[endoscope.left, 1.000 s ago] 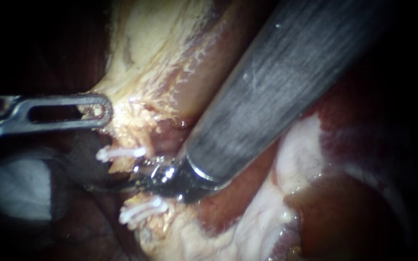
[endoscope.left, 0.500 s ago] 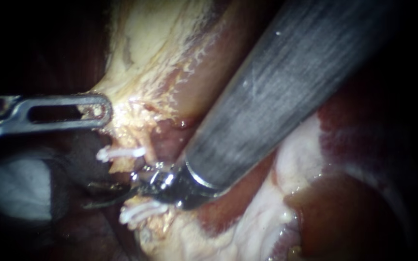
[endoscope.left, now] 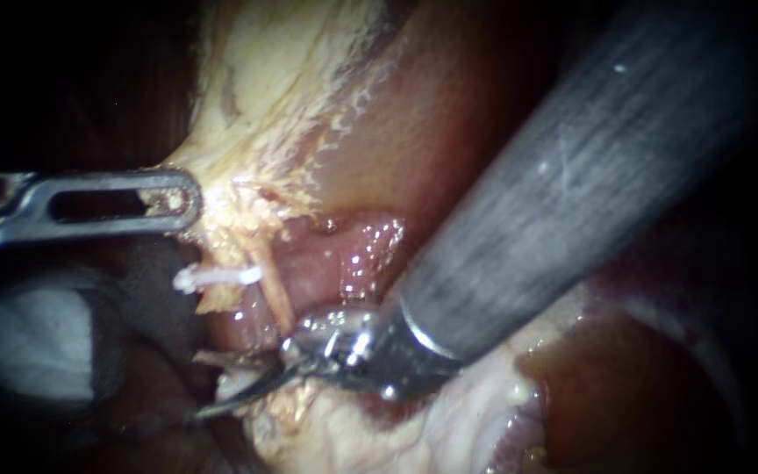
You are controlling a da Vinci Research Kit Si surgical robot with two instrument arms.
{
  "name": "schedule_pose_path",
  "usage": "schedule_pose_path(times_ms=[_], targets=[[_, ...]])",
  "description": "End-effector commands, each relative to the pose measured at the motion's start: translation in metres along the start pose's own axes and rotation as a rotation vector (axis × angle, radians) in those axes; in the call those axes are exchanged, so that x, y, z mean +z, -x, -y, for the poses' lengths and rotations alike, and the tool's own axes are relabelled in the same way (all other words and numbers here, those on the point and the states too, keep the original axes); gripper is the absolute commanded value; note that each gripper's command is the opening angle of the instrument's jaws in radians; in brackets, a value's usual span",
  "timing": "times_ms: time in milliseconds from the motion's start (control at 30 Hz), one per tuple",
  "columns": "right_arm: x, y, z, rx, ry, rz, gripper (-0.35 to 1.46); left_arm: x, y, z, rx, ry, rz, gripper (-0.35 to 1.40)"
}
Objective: Go back from the cut left tube
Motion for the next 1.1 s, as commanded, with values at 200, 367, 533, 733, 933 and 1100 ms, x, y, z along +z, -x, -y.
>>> schedule_pose_path(times_ms=[200,367,533,733,933,1100], targets=[[-0.0048,0.0006,0.0017,-0.103,0.030,-0.016,1.33,0.0000,0.0000,0.0000,-0.002,0.001,0.001,-0.35],[-0.0102,0.0003,0.0036,-0.177,0.066,-0.031,1.38,0.0001,0.0000,-0.0001,-0.002,0.001,0.001,-0.35],[-0.0155,0.0002,0.0050,-0.233,0.097,-0.046,1.42,0.0002,-0.0001,-0.0001,-0.002,0.001,0.001,-0.35],[-0.0205,0.0003,0.0057,-0.292,0.130,-0.061,1.42,0.0003,-0.0001,-0.0001,-0.002,0.002,0.002,-0.35],[-0.0230,0.0001,0.0061,-0.343,0.175,-0.070,1.43,0.0003,-0.0001,-0.0001,-0.002,0.002,0.002,-0.35],[-0.0245,-0.0002,0.0060,-0.372,0.199,-0.079,1.43,0.0004,-0.0001,-0.0001,-0.002,0.002,0.003,-0.35]])
